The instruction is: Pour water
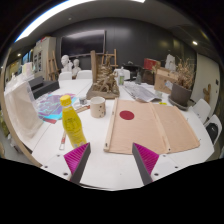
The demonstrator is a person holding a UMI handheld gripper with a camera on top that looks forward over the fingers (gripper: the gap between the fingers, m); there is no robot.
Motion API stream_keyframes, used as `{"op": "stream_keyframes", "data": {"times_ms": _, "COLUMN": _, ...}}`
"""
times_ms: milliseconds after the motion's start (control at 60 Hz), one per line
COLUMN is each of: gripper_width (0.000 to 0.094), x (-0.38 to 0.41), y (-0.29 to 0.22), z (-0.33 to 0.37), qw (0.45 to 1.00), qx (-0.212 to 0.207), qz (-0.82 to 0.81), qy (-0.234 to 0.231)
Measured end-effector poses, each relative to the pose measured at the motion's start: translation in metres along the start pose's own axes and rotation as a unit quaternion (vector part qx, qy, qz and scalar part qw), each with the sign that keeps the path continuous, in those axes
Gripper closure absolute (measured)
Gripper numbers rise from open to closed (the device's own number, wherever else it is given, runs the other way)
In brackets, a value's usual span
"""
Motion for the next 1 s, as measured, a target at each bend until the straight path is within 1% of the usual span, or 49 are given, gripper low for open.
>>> {"op": "stream_keyframes", "data": {"times_ms": 83, "gripper_width": 0.0079, "x": 0.038, "y": 0.003, "z": -0.015, "qw": 1.0, "qx": -0.022, "qz": 0.007, "qy": -0.021}}
{"op": "stream_keyframes", "data": {"times_ms": 200, "gripper_width": 0.0078, "x": 0.079, "y": -0.001, "z": -0.044, "qw": 0.998, "qx": -0.046, "qz": 0.003, "qy": -0.036}}
{"op": "stream_keyframes", "data": {"times_ms": 317, "gripper_width": 0.0083, "x": 0.104, "y": -0.008, "z": -0.08, "qw": 0.997, "qx": -0.064, "qz": -0.003, "qy": -0.037}}
{"op": "stream_keyframes", "data": {"times_ms": 367, "gripper_width": 0.0107, "x": 0.111, "y": -0.01, "z": -0.092, "qw": 0.997, "qx": -0.07, "qz": -0.007, "qy": -0.033}}
{"op": "stream_keyframes", "data": {"times_ms": 417, "gripper_width": 0.0151, "x": 0.115, "y": -0.012, "z": -0.105, "qw": 0.997, "qx": -0.076, "qz": -0.011, "qy": -0.027}}
{"op": "stream_keyframes", "data": {"times_ms": 483, "gripper_width": 0.0234, "x": 0.117, "y": -0.014, "z": -0.116, "qw": 0.997, "qx": -0.079, "qz": -0.018, "qy": -0.02}}
{"op": "stream_keyframes", "data": {"times_ms": 533, "gripper_width": 0.0336, "x": 0.119, "y": -0.015, "z": -0.12, "qw": 0.996, "qx": -0.086, "qz": -0.022, "qy": -0.017}}
{"op": "stream_keyframes", "data": {"times_ms": 567, "gripper_width": 0.0427, "x": 0.12, "y": -0.016, "z": -0.122, "qw": 0.995, "qx": -0.09, "qz": -0.023, "qy": -0.02}}
{"op": "stream_keyframes", "data": {"times_ms": 583, "gripper_width": 0.0457, "x": 0.12, "y": -0.017, "z": -0.122, "qw": 0.995, "qx": -0.092, "qz": -0.023, "qy": -0.02}}
{"op": "stream_keyframes", "data": {"times_ms": 617, "gripper_width": 0.046, "x": 0.121, "y": -0.016, "z": -0.124, "qw": 0.995, "qx": -0.093, "qz": -0.021, "qy": -0.015}}
{"op": "stream_keyframes", "data": {"times_ms": 683, "gripper_width": 0.0508, "x": 0.122, "y": -0.015, "z": -0.122, "qw": 0.995, "qx": -0.096, "qz": -0.012, "qy": -0.014}}
{"op": "stream_keyframes", "data": {"times_ms": 750, "gripper_width": 0.0568, "x": 0.123, "y": -0.015, "z": -0.123, "qw": 0.995, "qx": -0.095, "qz": -0.016, "qy": -0.011}}
{"op": "stream_keyframes", "data": {"times_ms": 817, "gripper_width": 0.0653, "x": 0.123, "y": -0.017, "z": -0.122, "qw": 0.996, "qx": -0.091, "qz": -0.016, "qy": -0.01}}
{"op": "stream_keyframes", "data": {"times_ms": 933, "gripper_width": 0.066, "x": 0.128, "y": -0.029, "z": -0.119, "qw": 0.996, "qx": -0.091, "qz": 0.005, "qy": -0.004}}
{"op": "stream_keyframes", "data": {"times_ms": 1000, "gripper_width": 0.0662, "x": 0.133, "y": -0.048, "z": -0.117, "qw": 0.995, "qx": -0.1, "qz": 0.006, "qy": -0.009}}
Point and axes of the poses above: the point between the fingertips, and its own axes, seen from behind it with the camera up: x to the left, y down, z backward, against the way the camera looks, the point moved 10 cm from there along z, backward, against the way the camera looks, and after that the axes turned 7 degrees about z, right-handed, at the moved point
